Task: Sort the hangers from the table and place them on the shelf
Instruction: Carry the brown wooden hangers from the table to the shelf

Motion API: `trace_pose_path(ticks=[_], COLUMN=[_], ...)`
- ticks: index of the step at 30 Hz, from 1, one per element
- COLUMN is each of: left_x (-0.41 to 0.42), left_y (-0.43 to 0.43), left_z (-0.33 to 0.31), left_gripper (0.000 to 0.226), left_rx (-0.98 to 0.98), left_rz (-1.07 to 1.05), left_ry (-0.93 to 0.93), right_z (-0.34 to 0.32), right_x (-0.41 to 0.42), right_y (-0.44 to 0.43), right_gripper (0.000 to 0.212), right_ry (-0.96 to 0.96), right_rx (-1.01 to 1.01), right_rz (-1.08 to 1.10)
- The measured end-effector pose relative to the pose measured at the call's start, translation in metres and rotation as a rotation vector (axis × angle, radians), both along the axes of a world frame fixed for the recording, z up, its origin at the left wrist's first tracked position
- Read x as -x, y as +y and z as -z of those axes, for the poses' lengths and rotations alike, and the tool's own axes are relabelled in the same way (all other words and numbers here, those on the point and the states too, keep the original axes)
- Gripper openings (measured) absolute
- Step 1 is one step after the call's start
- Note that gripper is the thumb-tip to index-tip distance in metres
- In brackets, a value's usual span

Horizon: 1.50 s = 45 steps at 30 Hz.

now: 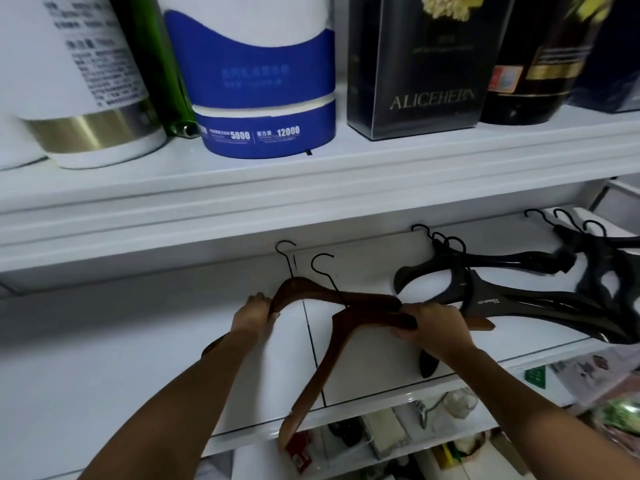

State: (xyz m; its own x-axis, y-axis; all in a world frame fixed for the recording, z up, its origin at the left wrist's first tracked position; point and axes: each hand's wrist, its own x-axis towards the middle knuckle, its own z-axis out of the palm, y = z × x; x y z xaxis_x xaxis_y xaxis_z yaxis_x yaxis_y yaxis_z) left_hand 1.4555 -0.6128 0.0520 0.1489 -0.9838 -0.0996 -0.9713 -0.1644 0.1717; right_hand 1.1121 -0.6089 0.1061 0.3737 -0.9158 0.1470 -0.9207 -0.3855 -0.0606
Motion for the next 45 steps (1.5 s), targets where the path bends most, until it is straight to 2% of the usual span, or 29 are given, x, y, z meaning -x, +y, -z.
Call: trace_pose_path(ticks=[11,19,24,30,37,41,45], left_x=[0.015,0.009,0.003,-0.012,-0.009,-0.005,-0.001], left_y=[-0.015,-0.015,-0.003,0.035,0.052,0.054,0.054], left_z=[0.002,-0.001,-0.013,-0.004,0.005,0.004,0.004], left_gripper=[0.038,0.047,0.048,0.054,0.078,0.070,0.070], left_rx=[-0.015,-0.001,0.060,0.058,-0.064,-0.086,-0.099], left_rz=[0.051,0.029,0.017,0.045,0.033,0.018,-0.012], left_ry=[-0.037,0.002,-0.015,0.099,-0.073,-0.109,-0.160], right_z=[0.001,0.010,0.025,0.037,0.045,0.047,0.053], right_x=[-0.030,-0.064,-0.089,-0.106,-0.115,-0.118,-0.118], right_y=[0.003,0.006,0.006,0.007,0.005,0.004,0.006], right_gripper=[0.040,0.040,0.044,0.039,0.036,0.043,0.059], right_ry=[0.031,-0.074,-0.029,-0.071,-0.139,-0.079,-0.060], right_rx=[-0.062,-0.056,-0.146,-0.205,-0.271,-0.237,-0.201], right_rz=[0.011,0.003,0.030,0.079,0.132,0.147,0.226])
